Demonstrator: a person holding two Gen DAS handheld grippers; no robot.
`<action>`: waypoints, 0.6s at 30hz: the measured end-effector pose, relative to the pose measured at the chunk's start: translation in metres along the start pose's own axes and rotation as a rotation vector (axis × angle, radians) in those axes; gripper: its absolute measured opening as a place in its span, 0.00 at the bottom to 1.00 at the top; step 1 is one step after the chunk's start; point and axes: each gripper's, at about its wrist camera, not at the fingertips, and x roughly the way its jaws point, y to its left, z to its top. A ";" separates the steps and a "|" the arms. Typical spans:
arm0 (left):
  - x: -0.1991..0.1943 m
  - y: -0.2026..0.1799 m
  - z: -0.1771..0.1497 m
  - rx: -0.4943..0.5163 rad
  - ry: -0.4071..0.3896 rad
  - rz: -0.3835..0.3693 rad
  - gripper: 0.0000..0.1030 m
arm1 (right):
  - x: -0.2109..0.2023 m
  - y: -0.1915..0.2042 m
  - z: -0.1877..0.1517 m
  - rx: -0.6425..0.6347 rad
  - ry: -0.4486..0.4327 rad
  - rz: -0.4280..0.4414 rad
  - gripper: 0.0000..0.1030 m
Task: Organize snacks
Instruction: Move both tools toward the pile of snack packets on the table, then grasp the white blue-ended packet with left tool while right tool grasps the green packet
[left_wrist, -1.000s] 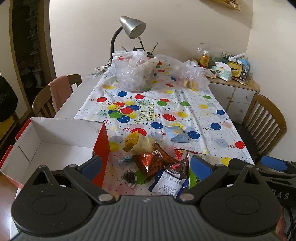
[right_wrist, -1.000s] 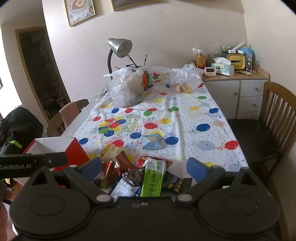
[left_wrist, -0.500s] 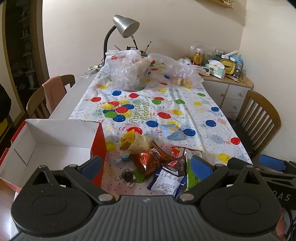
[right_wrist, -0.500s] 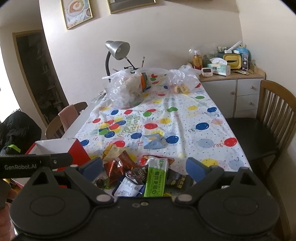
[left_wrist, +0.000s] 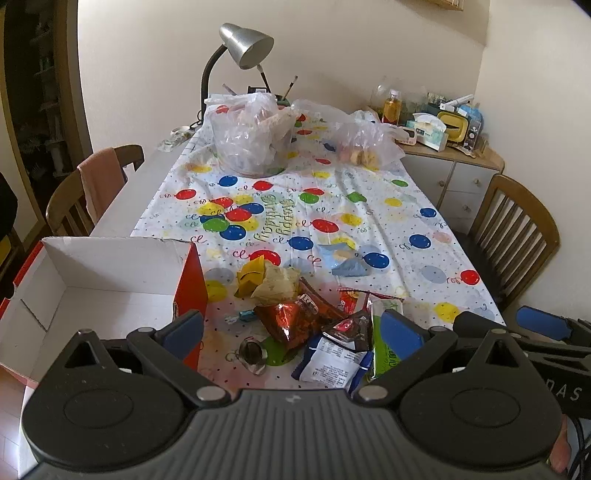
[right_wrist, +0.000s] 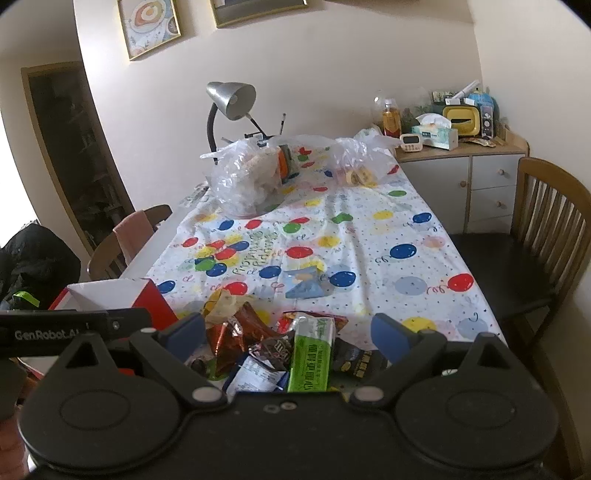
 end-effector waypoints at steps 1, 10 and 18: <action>0.002 0.000 0.000 0.000 0.003 -0.001 1.00 | 0.002 -0.001 0.000 0.003 0.005 0.000 0.94; 0.034 -0.003 -0.006 0.012 0.103 0.002 1.00 | 0.029 -0.022 -0.009 0.035 0.123 -0.034 0.85; 0.068 -0.009 -0.019 0.058 0.197 -0.040 0.99 | 0.059 -0.036 -0.024 -0.010 0.247 0.010 0.78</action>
